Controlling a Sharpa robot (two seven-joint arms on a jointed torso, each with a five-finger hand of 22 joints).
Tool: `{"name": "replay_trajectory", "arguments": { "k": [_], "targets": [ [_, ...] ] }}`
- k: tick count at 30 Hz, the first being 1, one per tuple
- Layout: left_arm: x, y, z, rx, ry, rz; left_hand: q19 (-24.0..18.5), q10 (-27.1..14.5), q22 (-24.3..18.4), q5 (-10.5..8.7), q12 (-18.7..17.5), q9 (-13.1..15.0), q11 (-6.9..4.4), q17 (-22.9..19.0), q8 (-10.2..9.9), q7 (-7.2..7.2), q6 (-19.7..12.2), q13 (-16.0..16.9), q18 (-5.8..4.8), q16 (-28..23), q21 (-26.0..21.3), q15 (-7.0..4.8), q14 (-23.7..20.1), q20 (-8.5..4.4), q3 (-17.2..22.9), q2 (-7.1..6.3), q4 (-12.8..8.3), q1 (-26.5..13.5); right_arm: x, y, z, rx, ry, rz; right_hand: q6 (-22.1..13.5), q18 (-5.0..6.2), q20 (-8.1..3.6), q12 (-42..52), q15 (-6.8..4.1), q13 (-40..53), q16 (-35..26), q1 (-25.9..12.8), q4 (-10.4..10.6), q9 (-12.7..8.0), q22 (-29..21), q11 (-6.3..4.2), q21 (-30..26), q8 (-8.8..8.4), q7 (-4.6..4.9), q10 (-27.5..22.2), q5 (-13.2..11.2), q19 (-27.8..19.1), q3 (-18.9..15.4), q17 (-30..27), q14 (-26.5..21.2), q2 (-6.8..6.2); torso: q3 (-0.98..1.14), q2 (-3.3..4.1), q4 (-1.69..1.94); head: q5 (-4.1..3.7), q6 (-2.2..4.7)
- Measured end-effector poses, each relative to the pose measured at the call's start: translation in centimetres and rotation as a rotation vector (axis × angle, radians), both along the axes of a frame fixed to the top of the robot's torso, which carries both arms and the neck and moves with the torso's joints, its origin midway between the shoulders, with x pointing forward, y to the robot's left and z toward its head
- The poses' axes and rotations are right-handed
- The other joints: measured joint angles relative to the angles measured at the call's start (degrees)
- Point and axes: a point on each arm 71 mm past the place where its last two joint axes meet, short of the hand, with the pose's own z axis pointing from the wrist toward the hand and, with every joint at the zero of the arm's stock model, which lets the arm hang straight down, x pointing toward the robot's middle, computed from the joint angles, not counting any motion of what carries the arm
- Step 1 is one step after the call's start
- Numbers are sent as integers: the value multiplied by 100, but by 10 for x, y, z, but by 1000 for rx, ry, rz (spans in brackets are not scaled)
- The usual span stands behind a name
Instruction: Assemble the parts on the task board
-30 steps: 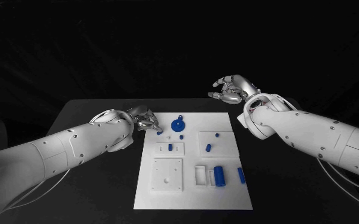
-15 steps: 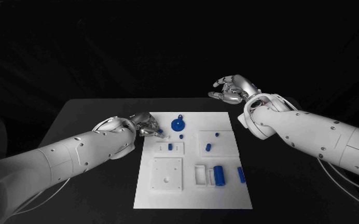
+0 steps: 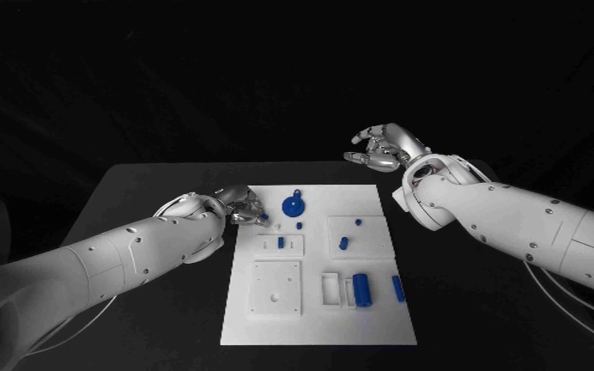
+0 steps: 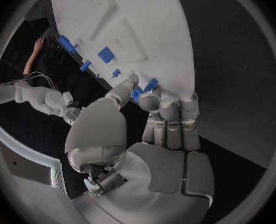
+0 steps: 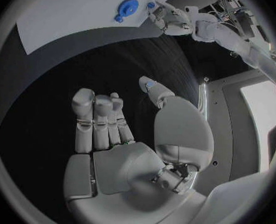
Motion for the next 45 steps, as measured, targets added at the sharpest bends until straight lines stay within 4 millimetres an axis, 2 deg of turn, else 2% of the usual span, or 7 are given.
{"name": "replay_trajectory", "arguments": {
  "k": [5, 8, 21, 27, 32, 39, 45],
  "targets": [
    [1, 1, 0, 4, -1, 2, -20, 0, 24, 94, 0, 9, -1, 14, 44, -32, 34, -6, 38, 0, 0, 7, -7, 21, -3, 260, -162, 205, 0, 0, 0, 0, 0, 0, -3, 0, 1, 22, 0, 0, 0, 0, 0, 0, 0, 0, 0, 0, 2, 0, 0, 0, 0, 0, 0, 0, 0, -1, 0, 0, -4],
    [1, 1, 0, 7, -2, 2, -20, 0, 24, 0, 0, -18, -1, 14, 60, -24, 89, -15, 38, 0, 0, 7, -7, 21, 95, 344, -187, 294, 0, 0, 0, 0, 0, 0, -4, 0, 1, 22, 0, 0, 0, 0, 0, 0, 2, 0, 0, 0, 3, 0, 0, 0, 0, -1, 0, 0, 0, -1, 0, -3, -6],
    [2, 1, -1, 25, -9, -3, -20, 21, 31, -24, 0, -60, -22, 26, 119, -43, 186, -24, 34, 0, 25, 7, -7, 22, 289, 278, -172, 434, 0, -1, -1, 0, 1, 0, 8, 0, 11, 22, 0, -5, 0, 0, 0, -1, 4, 0, 0, 0, 15, 0, 0, 7, 0, -1, 0, 0, -3, -2, 4, -16, -31],
    [2, 2, -1, 30, -11, -5, -20, 41, 46, -24, 0, -64, -43, 34, 220, -73, 365, -30, 32, 0, 25, -37, -7, 22, 331, 355, -171, 512, 0, -1, -1, -1, 2, 0, 8, 1, 13, 22, 0, -4, 0, 23, 0, -1, 4, 0, 0, 0, 15, 0, 0, 7, 0, -1, 0, 23, -3, -4, 4, -17, -35],
    [1, 2, -1, 23, -12, -10, -63, 54, 58, -60, 0, -42, -91, 47, 312, -111, 539, -30, 31, 0, 47, -67, -18, 38, 457, 522, -175, 571, 0, 0, -1, 0, 2, 1, 7, 0, 20, 22, 0, -10, 0, 23, 0, 4, 3, 0, 0, 0, 15, 0, 0, -1, 0, 4, 0, 23, -3, -4, 4, -15, -36],
    [0, 4, -2, -7, -7, -7, -63, 54, 58, -103, 0, -56, -91, 56, 319, -122, 559, -29, -2, 0, 47, -66, -18, 38, 627, 601, -97, 582, -1, 1, -1, 0, 4, 7, 7, 0, 21, 22, 0, -10, 0, 23, 0, 4, 3, 0, 0, 0, 15, 0, 0, -1, 0, 4, 0, 23, -1, -3, 2, -5, -25],
    [-3, 9, -5, -64, 26, 12, -63, 40, 57, -133, 0, -57, -105, 63, 357, -152, 589, -29, -7, 23, 47, -69, -20, 38, 670, 670, -85, 525, -2, 4, -1, -3, 2, 24, 6, 0, 6, 30, 0, -23, 0, 84, 0, 9, 3, 0, 0, 0, 14, 0, 0, 25, 0, 4, 0, 83, 2, -3, -5, -2, -17]
  ]
}}
